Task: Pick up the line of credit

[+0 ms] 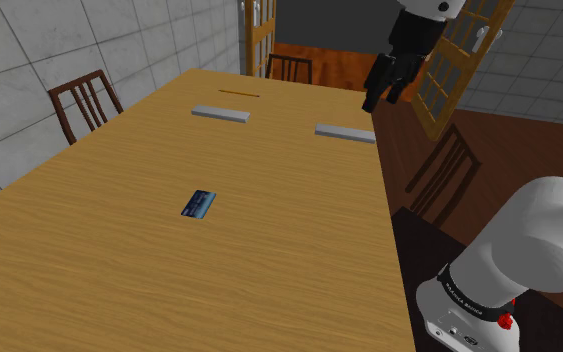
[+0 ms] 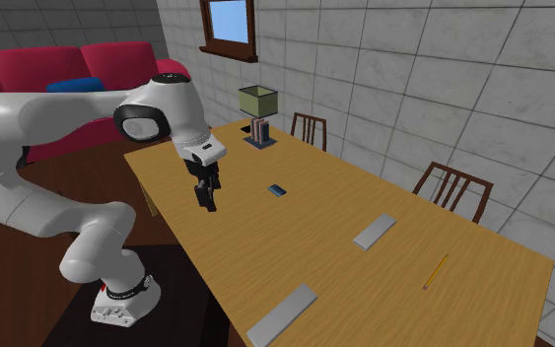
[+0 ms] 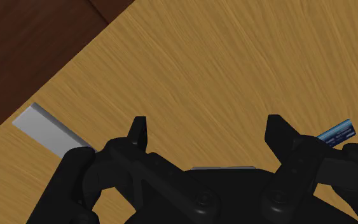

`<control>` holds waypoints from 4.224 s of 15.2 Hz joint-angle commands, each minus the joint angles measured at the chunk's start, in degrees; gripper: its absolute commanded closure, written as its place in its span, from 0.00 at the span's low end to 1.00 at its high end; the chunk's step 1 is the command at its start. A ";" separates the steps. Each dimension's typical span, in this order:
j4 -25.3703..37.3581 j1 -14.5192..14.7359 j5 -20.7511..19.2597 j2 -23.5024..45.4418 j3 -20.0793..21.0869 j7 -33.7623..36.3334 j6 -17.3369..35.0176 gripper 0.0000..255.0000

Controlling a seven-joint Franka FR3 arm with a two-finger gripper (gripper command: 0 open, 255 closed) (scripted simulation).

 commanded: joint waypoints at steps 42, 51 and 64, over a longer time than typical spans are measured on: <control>40.17 6.02 19.00 73.55 21.18 66.37 16.83 0.00; 40.05 6.02 18.97 73.77 21.14 66.20 17.11 1.00; 43.17 5.51 19.14 70.57 21.52 68.74 11.47 1.00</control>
